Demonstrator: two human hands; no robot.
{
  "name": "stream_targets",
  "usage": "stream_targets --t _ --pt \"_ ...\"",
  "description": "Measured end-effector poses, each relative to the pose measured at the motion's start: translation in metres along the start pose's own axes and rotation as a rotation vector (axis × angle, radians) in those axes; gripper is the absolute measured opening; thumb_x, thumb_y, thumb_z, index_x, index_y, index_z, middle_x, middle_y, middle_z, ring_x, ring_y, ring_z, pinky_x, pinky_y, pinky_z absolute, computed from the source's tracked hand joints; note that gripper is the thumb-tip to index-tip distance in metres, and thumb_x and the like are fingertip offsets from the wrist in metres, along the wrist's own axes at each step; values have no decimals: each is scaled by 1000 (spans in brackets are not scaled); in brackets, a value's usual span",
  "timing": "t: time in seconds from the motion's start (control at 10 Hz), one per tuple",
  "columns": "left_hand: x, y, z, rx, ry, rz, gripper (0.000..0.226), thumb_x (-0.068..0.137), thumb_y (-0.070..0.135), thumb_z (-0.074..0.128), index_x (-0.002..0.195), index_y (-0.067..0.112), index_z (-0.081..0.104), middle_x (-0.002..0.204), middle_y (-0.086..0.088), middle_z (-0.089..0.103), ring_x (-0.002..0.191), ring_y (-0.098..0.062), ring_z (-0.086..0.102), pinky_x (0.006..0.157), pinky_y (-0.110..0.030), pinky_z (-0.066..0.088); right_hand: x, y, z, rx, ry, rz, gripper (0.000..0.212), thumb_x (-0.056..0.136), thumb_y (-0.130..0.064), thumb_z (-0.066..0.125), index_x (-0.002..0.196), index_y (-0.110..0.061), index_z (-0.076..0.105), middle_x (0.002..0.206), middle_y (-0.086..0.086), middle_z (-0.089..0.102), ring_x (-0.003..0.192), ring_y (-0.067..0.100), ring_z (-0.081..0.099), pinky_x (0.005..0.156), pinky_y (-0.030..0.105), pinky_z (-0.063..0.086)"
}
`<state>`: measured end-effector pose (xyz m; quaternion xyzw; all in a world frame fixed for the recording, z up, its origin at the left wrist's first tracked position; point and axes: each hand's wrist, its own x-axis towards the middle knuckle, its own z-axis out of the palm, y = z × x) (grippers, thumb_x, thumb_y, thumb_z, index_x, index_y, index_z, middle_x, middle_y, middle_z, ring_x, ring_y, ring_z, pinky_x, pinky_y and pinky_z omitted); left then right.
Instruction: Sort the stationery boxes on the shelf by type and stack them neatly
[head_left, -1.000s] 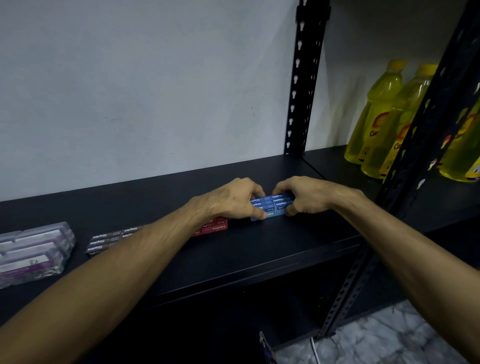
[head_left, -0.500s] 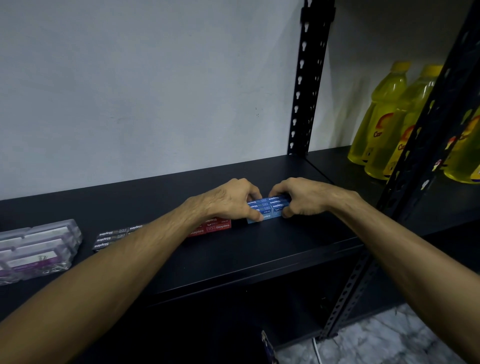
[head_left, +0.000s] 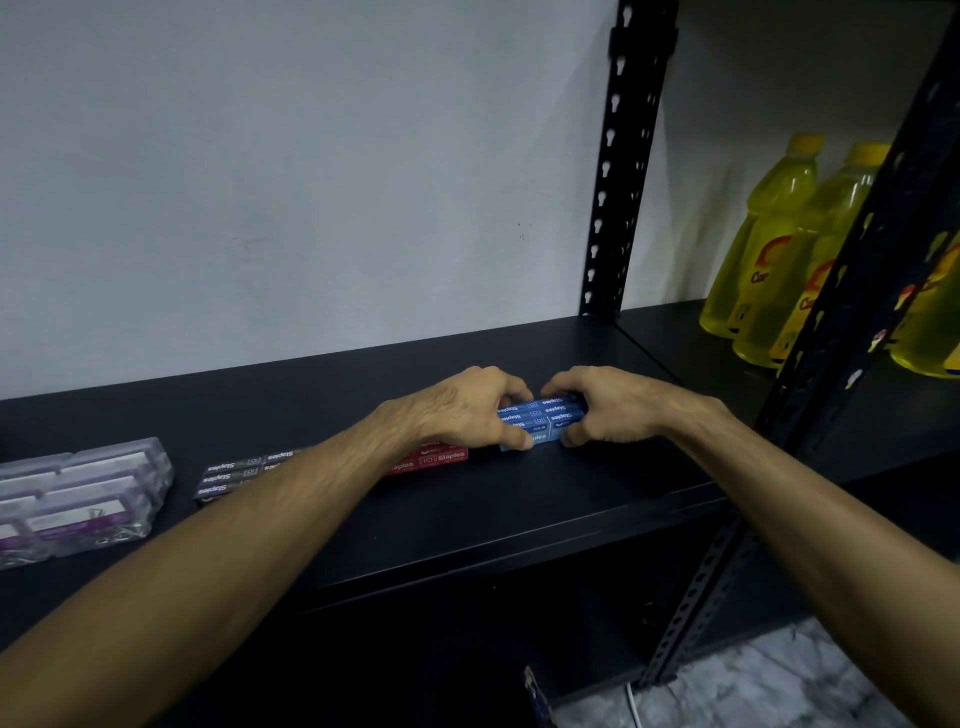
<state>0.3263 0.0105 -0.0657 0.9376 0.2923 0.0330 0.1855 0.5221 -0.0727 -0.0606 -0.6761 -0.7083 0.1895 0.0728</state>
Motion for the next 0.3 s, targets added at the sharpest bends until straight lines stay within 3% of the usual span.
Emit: stream_targets --t 0.1,0.2,0.3 --pt "-5 2 -4 4 34 -8 73 76 58 71 139 28 49 111 8 56 88 -3 55 74 -23 42 -5 -6 -2 -45 47 43 68 77 -45 74 138 -30 46 118 -10 49 98 9 55 79 30 46" --pt "-25 13 -18 2 179 45 74 80 63 64 144 32 43 116 10 50 77 4 48 70 -17 36 -25 -17 1 -134 264 66 77 82 -56 66 148 -29 35 136 -6 43 115 15 52 92 40 48" --pt "-46 17 -24 -81 346 98 58 83 63 61 134 38 53 104 17 55 72 5 50 65 -15 35 -42 -27 8 -70 519 4 59 88 -50 62 140 -29 46 131 -7 50 110 12 55 87 38 51"
